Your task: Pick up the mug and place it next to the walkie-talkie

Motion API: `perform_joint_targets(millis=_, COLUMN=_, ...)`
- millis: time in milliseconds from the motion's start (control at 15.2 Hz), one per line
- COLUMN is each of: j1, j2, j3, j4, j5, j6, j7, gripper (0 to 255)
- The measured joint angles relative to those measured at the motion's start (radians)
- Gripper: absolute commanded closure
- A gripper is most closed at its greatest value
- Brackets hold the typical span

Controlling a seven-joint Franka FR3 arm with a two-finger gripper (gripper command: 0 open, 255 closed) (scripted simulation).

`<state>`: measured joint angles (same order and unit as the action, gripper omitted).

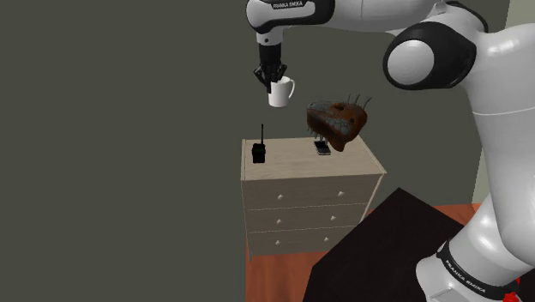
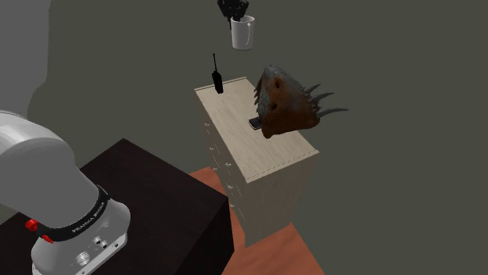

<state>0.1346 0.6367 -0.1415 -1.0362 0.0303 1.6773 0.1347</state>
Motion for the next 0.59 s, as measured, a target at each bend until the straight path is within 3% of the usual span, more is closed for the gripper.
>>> perform_joint_targets(millis=594, j1=0.009, j2=-0.013, j3=0.001, j4=-0.14, j5=-0.002, j6=0.126, j7=0.005, gripper=255)
